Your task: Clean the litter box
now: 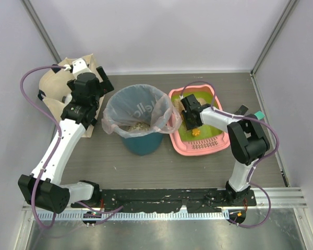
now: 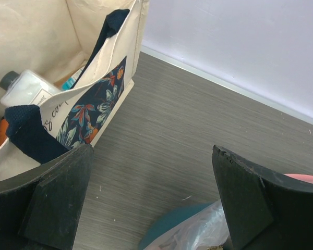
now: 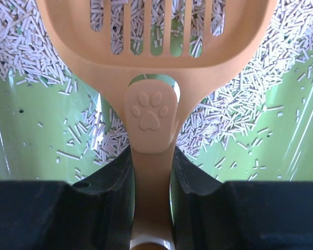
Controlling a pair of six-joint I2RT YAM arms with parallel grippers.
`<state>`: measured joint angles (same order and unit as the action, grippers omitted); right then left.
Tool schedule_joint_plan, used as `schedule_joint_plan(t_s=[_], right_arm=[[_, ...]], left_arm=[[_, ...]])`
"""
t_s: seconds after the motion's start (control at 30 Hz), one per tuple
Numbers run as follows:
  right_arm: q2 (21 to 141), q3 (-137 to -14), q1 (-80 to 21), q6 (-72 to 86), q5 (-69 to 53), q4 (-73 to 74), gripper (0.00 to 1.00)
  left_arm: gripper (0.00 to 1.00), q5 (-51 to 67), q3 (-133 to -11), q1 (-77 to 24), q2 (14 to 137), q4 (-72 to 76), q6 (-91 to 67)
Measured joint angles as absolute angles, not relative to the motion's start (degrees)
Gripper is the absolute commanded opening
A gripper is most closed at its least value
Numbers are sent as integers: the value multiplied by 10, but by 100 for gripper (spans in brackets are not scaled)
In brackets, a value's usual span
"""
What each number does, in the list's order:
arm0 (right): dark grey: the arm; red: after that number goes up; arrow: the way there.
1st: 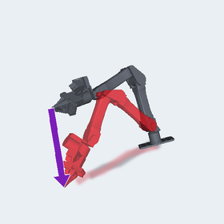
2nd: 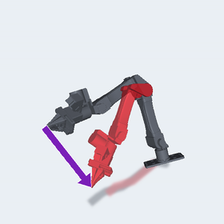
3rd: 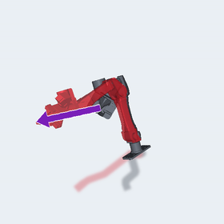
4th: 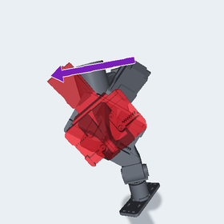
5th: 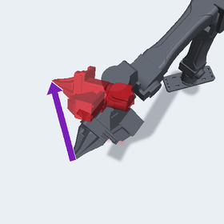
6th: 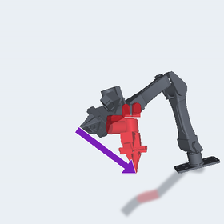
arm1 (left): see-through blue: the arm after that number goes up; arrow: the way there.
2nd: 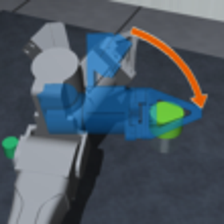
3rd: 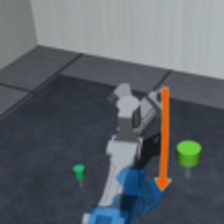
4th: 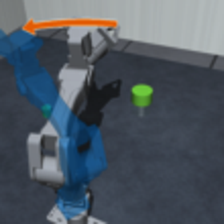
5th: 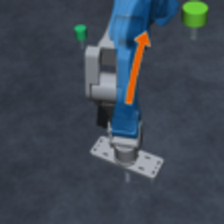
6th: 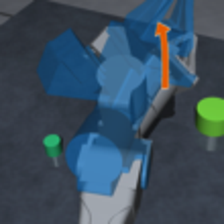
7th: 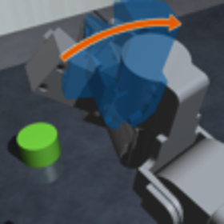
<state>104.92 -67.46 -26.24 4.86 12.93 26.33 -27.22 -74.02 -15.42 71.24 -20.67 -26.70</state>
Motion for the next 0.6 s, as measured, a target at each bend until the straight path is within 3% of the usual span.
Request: schedule_joint_plan(t_s=[0.6], right_arm=[[941, -595, -262, 48, 129, 206, 1]], left_arm=[[100, -258, -718, -154, 706, -209, -269]])
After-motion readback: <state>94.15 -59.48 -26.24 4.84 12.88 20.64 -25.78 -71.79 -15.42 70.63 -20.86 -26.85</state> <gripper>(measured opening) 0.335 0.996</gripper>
